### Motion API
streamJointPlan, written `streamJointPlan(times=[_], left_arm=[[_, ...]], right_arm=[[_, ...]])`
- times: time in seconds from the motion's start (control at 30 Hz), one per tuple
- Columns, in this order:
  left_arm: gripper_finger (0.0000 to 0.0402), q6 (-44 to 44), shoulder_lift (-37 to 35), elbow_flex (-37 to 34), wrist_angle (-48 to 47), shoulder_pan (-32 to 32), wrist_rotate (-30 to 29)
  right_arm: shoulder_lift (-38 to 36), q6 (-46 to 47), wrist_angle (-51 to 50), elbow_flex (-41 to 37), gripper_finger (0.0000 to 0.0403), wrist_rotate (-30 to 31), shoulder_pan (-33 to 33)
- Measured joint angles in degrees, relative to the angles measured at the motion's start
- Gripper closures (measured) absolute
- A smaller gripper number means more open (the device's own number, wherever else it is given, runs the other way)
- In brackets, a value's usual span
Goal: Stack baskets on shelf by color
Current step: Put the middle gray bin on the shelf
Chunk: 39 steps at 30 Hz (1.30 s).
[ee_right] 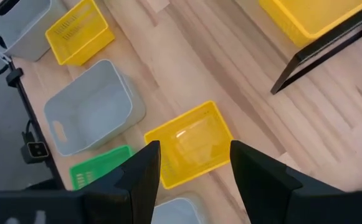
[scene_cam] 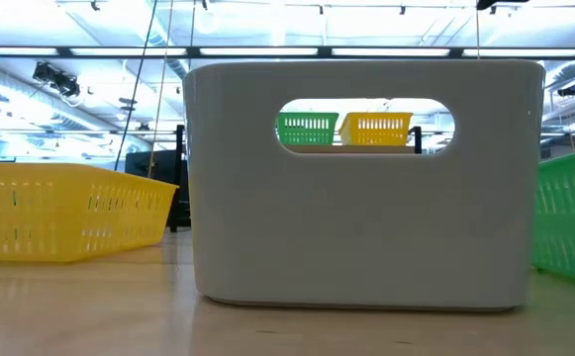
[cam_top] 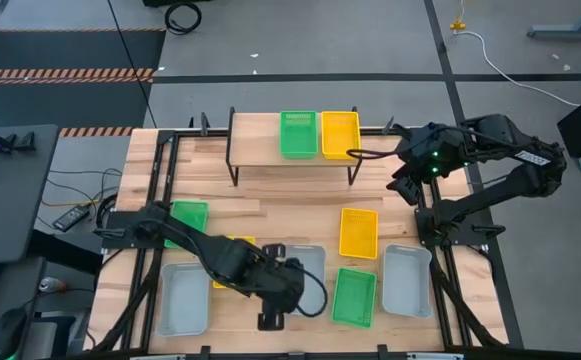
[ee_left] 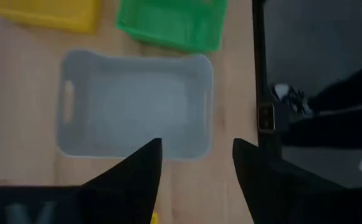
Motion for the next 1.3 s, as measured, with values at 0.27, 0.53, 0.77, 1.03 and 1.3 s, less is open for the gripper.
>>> streamJointPlan(times=[0.27,0.53,0.77,1.03,1.3], left_arm=[[0.0164,0.0,4.4,0.0,2.7,0.1,3.6],[0.0159,0.1,8.0,0.0,6.6,0.1,8.0],[0.0159,-0.8,11.4,0.1,8.0,-0.5,9.3],[0.0162,-1.0,16.6,0.0,7.4,-0.1,10.5],[0.0182,0.4,19.9,0.0,6.4,0.9,9.4]], right_arm=[[0.0,2.0,0.0,0.0,0.0203,0.3,3.5],[0.0,2.9,-0.1,0.0,0.0203,0.5,6.0],[0.0,3.0,-0.2,0.0,0.0203,0.5,6.9],[0.0,3.3,-0.3,0.0,0.0203,0.7,7.7],[0.0,4.6,-1.2,0.0,0.0203,0.7,7.7]])
